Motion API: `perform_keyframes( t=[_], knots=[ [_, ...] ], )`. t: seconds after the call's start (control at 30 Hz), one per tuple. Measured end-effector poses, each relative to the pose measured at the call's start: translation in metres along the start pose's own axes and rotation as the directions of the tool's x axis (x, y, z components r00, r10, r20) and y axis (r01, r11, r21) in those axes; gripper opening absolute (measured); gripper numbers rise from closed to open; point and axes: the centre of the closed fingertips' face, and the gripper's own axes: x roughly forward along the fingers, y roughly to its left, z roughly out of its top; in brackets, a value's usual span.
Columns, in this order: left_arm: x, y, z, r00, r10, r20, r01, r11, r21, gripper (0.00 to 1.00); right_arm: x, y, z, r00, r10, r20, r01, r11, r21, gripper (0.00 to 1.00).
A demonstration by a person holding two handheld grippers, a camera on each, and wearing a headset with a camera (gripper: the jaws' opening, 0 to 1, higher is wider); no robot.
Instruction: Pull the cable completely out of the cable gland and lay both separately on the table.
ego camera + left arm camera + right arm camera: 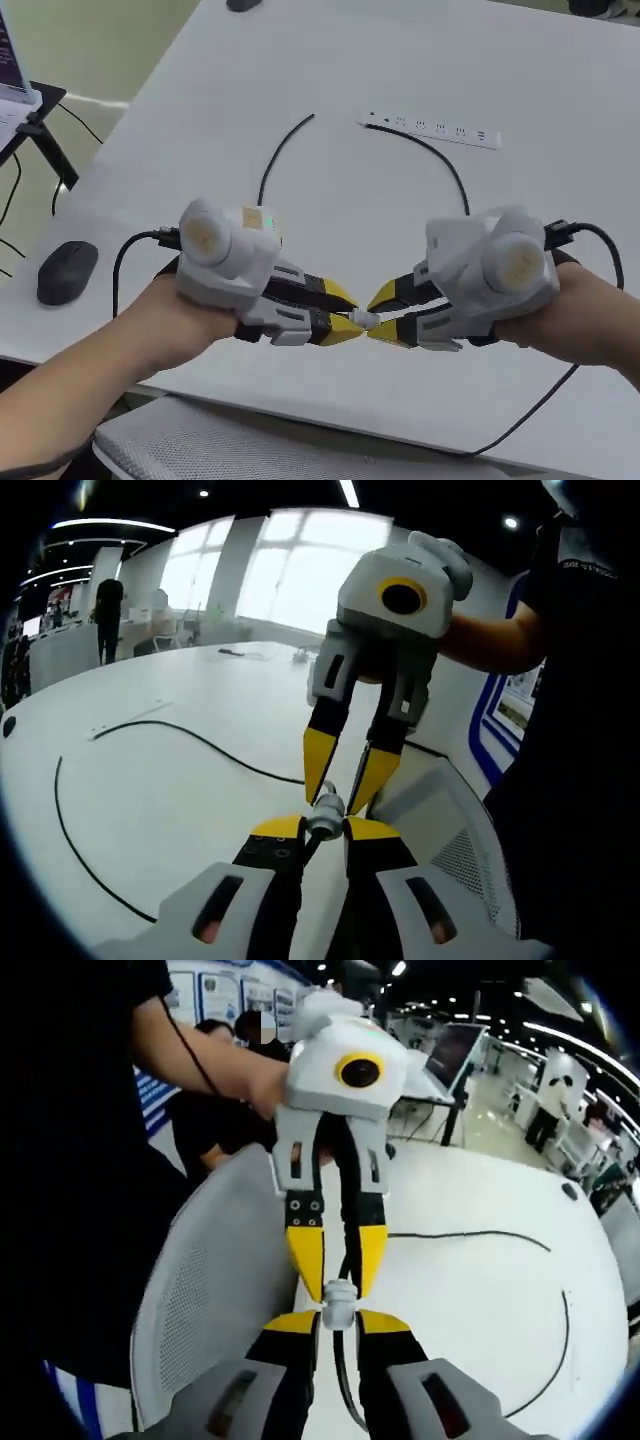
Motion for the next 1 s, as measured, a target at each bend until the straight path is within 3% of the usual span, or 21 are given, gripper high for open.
perform_keyframes(
  t=[0.13,0.2,0.23,0.33,0.37,0.43,0.67,0.83,0.9,1.0],
  knots=[
    [-0.002,-0.001,0.002,1.0,0.0,0.001,0.0,1.0,0.007,0.15,-0.008,-0.006,0.002,0.9923,0.048,0.115,-0.066,0.985,0.161,0.12],
    [-0.002,0.0,0.005,1.0,0.003,0.006,-0.003,1.0,0.017,0.15,-0.011,-0.005,0.004,0.9787,0.093,0.183,-0.143,0.949,0.281,0.17],
    [-0.003,0.0,0.006,1.0,0.003,0.008,-0.003,1.0,0.021,0.15,-0.013,-0.006,0.004,0.971,0.108,0.214,-0.171,0.938,0.302,0.19],
    [-0.004,0.0,0.01,0.9999,0.004,0.014,-0.004,0.999,0.032,0.15,-0.013,-0.008,0.006,0.9576,0.132,0.256,-0.217,0.915,0.339,0.18],
    [-0.004,0.0,0.011,0.9999,0.003,0.016,-0.004,0.999,0.036,0.15,-0.013,-0.008,0.006,0.9504,0.148,0.274,-0.244,0.901,0.359,0.18],
    [-0.003,-0.001,0.013,0.9999,0.003,0.014,-0.003,0.999,0.047,0.15,-0.012,-0.007,0.007,0.9436,0.163,0.288,-0.267,0.889,0.372,0.17],
    [-0.001,0.0,0.016,0.9999,0.009,0.008,-0.01,0.998,0.063,0.15,-0.009,-0.001,0.009,0.9317,0.209,0.297,-0.316,0.869,0.38,0.09],
    [0.0,-0.001,0.014,0.9999,0.011,-0.002,-0.01,0.998,0.069,0.15,-0.008,0.001,0.008,0.9342,0.214,0.285,-0.314,0.873,0.374,0.09],
    [0.0,-0.001,0.013,0.9999,0.008,-0.007,-0.007,0.999,0.054,0.15,-0.007,0.002,0.007,0.9392,0.212,0.27,-0.299,0.892,0.338,0.08],
    [0.001,0.001,0.011,0.9999,0.01,-0.013,-0.01,0.999,0.043,0.14,-0.005,0.001,0.005,0.9576,0.187,0.219,-0.242,0.936,0.256,0.07]
  ],
)
